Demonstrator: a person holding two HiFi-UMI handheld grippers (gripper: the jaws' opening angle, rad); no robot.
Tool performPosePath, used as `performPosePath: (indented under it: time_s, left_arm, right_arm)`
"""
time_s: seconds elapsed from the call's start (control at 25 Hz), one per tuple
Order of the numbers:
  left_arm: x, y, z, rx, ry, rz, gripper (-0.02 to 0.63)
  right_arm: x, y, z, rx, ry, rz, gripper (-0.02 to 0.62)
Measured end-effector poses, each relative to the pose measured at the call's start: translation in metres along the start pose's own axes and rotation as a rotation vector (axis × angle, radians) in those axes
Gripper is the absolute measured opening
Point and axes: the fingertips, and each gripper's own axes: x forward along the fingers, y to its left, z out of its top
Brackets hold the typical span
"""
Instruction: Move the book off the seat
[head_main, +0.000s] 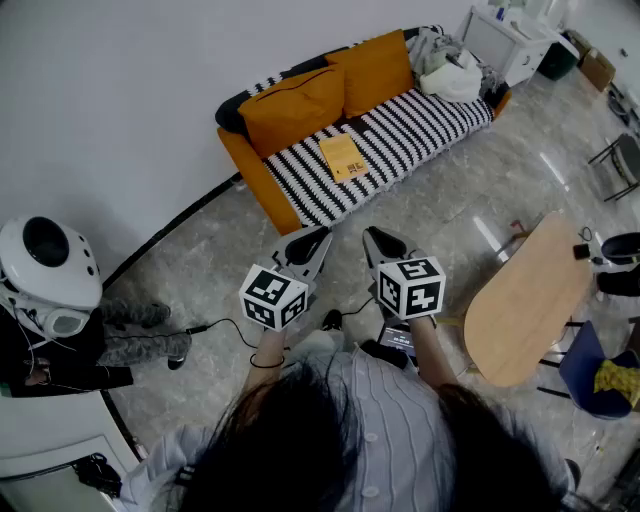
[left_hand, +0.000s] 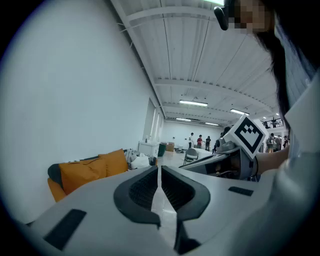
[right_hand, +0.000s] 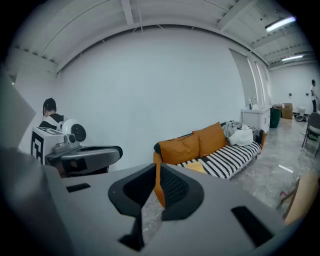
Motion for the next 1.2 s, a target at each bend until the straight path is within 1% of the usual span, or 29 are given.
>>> performPosePath:
  time_s: [0.12, 0.4, 0.64, 0.84, 1.2]
  left_arm:
    - [0.004, 0.011, 0.005, 0.016, 0.001, 0.002, 0.012]
    - [0.017, 0.024, 0.002, -0.016, 0.011, -0.029, 0.012]
    - [0.023, 0.048, 0.016, 0.000, -0.007, -0.029, 0.012]
    - [0.027, 0.072, 0.015, -0.010, 0.006, -0.034, 0.012]
    - [0.037, 0.094, 0.011, -0.041, 0.014, -0.087, 0.012]
  right_arm:
    - [0.006, -0.003, 0.006, 0.020, -0.021, -0.004, 0.038]
    - [0.023, -0.009, 0.009, 0.031, -0.020, -0.016, 0.038]
    - [0.042, -0.010, 0.016, 0.053, -0.038, 0.005, 0.038]
    - [0.057, -0.015, 0.021, 0.070, -0.039, -0.023, 0.038]
    - [0.062, -0.028, 0.017, 0.134, -0.040, -0.104, 0.038]
